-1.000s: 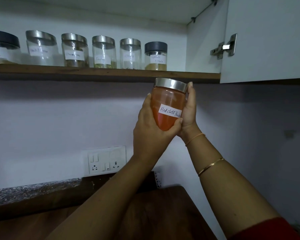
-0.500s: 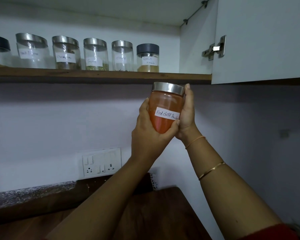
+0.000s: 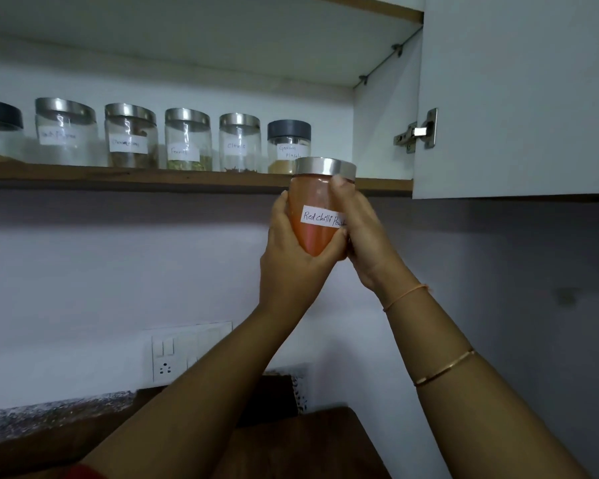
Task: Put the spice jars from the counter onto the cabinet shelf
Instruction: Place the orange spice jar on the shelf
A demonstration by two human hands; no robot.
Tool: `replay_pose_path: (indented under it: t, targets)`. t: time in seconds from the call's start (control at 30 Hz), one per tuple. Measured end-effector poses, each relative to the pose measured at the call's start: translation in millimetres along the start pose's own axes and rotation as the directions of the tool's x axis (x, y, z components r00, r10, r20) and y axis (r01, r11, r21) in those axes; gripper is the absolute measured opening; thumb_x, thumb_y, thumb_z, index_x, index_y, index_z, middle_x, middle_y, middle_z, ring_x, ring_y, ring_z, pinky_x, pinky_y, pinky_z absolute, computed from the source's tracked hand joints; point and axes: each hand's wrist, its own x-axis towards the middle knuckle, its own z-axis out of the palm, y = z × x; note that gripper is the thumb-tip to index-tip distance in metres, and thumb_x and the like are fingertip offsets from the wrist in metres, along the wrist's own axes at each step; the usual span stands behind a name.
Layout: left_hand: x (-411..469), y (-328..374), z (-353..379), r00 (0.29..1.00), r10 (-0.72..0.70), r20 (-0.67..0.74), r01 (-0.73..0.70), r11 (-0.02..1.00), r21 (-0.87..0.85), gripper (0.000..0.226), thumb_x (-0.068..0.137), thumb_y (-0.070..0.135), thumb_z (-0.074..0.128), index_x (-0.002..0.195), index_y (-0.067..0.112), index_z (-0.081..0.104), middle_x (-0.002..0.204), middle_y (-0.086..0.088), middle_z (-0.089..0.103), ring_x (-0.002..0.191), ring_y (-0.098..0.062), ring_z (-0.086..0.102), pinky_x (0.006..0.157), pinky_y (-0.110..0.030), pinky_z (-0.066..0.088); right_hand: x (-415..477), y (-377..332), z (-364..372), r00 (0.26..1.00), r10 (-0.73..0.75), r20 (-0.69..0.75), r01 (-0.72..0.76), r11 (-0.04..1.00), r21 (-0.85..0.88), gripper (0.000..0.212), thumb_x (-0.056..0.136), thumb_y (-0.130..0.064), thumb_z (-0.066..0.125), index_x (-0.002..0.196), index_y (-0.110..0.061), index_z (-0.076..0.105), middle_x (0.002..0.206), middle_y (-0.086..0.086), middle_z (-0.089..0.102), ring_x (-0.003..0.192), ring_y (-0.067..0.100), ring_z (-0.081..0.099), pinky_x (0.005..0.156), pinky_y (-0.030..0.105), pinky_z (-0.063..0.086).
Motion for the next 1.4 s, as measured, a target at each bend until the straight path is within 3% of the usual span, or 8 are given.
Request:
replay_pose_path:
  t: [0.17, 0.3, 0.37, 0.5, 0.7, 0.9, 1.2, 1.4]
  targets:
    - [26.8, 12.5, 13.2, 0.998, 0.056, -0.028, -0.057, 0.998, -0.032, 0.086, 0.078, 0.037, 0.072, 0.145, 0.022, 0.020, 0.140, -0.003, 0.043, 0.118, -0.019, 0.052, 0.086, -0.027, 0.051, 13.8, -13.6, -3.4, 0.997, -0.062, -0.035, 0.058, 0.992, -0.113, 0.070, 0.074, -0.035, 0.078, 0.132, -0.019, 0.044, 0.118, -0.001, 0.060, 0.104, 0.015, 0.061, 0.078, 0.025, 0.056]
    - [56.1, 15.3, 20.0, 0.977, 0.062, 0.203, -0.046, 0.995, -0.084, 0.093, 0.081, 0.034, 0.068, 0.149, 0.020, 0.005, 0.146, -0.008, 0.035, 0.127, -0.025, 0.045, 0.100, -0.046, 0.047, 40.2, -23.0, -10.7, 0.976, -0.150, -0.155, 0.124, 0.978, -0.169, 0.067, 0.074, -0.030, 0.078, 0.130, -0.018, 0.042, 0.109, -0.003, 0.057, 0.096, 0.011, 0.060, 0.067, 0.018, 0.052]
    - [70.6, 9.2, 21.4, 0.952, 0.096, 0.290, -0.115, 0.992, 0.049, 0.092, 0.085, 0.045, 0.060, 0.150, 0.022, 0.000, 0.152, -0.005, 0.028, 0.137, -0.025, 0.033, 0.110, -0.049, 0.033, 55.0, -26.2, -15.3, 0.963, -0.185, -0.194, 0.143, 0.968, -0.208, 0.066, 0.075, -0.030, 0.076, 0.130, -0.019, 0.041, 0.100, -0.009, 0.054, 0.090, 0.007, 0.058, 0.062, 0.017, 0.049]
    - [96.5, -8.4, 20.8, 0.941, 0.190, 0.281, -0.290, 0.880, 0.377, 0.064, 0.097, 0.051, 0.030, 0.148, 0.013, 0.023, 0.152, -0.007, 0.032, 0.144, -0.023, 0.018, 0.119, -0.045, 0.006, 86.3, -30.2, -22.1, 0.929, -0.258, -0.265, 0.154, 0.921, -0.357, 0.062, 0.074, -0.033, 0.074, 0.126, -0.017, 0.044, 0.091, -0.014, 0.052, 0.081, 0.003, 0.055, 0.060, 0.016, 0.044]
    - [113.3, -41.9, 16.9, 0.888, 0.326, 0.324, -0.455, 0.526, 0.718, 0.045, 0.100, 0.034, 0.029, 0.135, 0.011, 0.046, 0.134, -0.009, 0.053, 0.129, -0.025, 0.041, 0.115, -0.040, 0.014, 125.1, -33.9, -26.6, 0.903, -0.344, -0.256, 0.203, 0.869, -0.452, 0.056, 0.074, -0.040, 0.072, 0.118, -0.020, 0.045, 0.088, -0.016, 0.052, 0.075, -0.001, 0.052, 0.056, 0.013, 0.038]
    - [114.8, -53.1, 26.4, 0.850, 0.500, 0.165, -0.451, 0.531, 0.717, 0.025, 0.093, 0.014, 0.047, 0.108, 0.007, 0.065, 0.098, -0.011, 0.067, 0.092, -0.029, 0.059, 0.091, -0.039, 0.041, 154.0, -19.0, -28.0, 0.944, -0.266, -0.198, 0.125, 0.838, -0.531, 0.066, 0.077, -0.043, 0.068, 0.126, -0.011, 0.037, 0.099, -0.003, 0.052, 0.089, 0.017, 0.055, 0.067, 0.025, 0.045]
    - [114.7, -70.0, 41.4, 0.759, 0.649, 0.046, -0.427, 0.444, 0.787, 0.021, 0.086, 0.006, 0.053, 0.102, 0.004, 0.067, 0.092, -0.012, 0.064, 0.090, -0.031, 0.060, 0.095, -0.042, 0.045, 197.1, -9.2, -34.9, 0.973, -0.082, -0.214, -0.075, 0.766, -0.638, 0.095, 0.074, -0.053, 0.065, 0.142, -0.002, 0.024, 0.136, 0.011, 0.045, 0.121, 0.028, 0.049, 0.100, 0.041, 0.046]
    - [117.0, -77.2, 47.4, 0.736, 0.677, 0.026, -0.408, 0.413, 0.814, 0.026, 0.085, 0.013, 0.051, 0.104, 0.007, 0.068, 0.095, -0.010, 0.066, 0.094, -0.029, 0.062, 0.099, -0.042, 0.042, 213.0, -6.0, -35.4, 0.978, 0.006, -0.208, -0.132, 0.791, -0.598, 0.088, 0.072, -0.049, 0.069, 0.140, -0.006, 0.033, 0.133, 0.011, 0.051, 0.116, 0.029, 0.055, 0.098, 0.043, 0.049]
